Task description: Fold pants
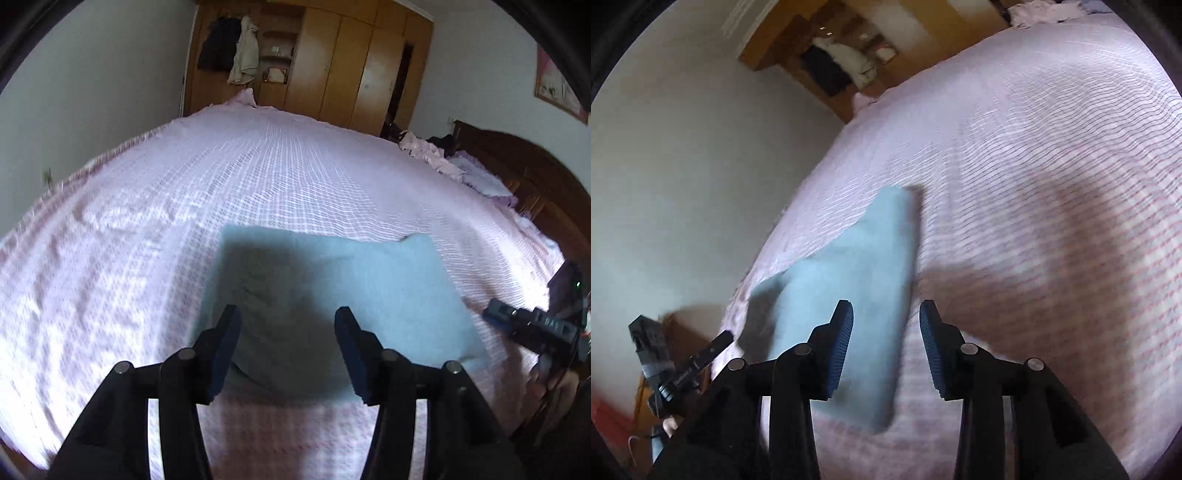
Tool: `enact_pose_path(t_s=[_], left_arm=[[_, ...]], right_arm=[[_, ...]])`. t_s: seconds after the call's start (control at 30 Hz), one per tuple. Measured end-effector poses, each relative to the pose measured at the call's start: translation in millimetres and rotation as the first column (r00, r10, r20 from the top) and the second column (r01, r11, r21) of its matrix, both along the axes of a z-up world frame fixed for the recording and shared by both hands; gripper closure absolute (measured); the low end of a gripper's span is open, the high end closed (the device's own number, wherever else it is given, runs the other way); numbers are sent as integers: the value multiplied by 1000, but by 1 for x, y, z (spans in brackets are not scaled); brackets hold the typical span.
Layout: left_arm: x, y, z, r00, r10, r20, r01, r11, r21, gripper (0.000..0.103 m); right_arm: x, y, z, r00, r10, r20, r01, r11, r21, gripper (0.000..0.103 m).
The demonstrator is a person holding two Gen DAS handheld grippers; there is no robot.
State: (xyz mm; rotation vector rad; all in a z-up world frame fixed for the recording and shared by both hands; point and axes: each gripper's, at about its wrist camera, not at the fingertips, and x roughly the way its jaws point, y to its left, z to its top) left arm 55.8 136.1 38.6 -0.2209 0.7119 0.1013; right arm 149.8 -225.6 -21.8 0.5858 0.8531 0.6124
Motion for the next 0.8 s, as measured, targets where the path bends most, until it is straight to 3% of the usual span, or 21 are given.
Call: enact_pose_path(t_s=[0.17,0.27,0.37,0.6,0.8], left_arm=[[31,16,-21,1000,19,-12,-19,1000,11,47],[31,6,-17,999,23,32,-26,996,85,47],[30,-2,-16,998,-13,55,6,993,120,47],[32,-2,-24,1000,-20,18,19,996,87,47],[29,17,-25,1000,21,14,-20,1000,-20,47]], right_arm=[[24,10,-15,995,94,-43,-95,996,-1,72],[28,31,-20,994,109,-29,-111,991,-73,72],[34,36,-24,993,122,-8,-122,990,-72,72],[72,47,-36,984,157,-83,-154,987,39,72],[49,38,-38,986,166,-30,-164,985,51,72]])
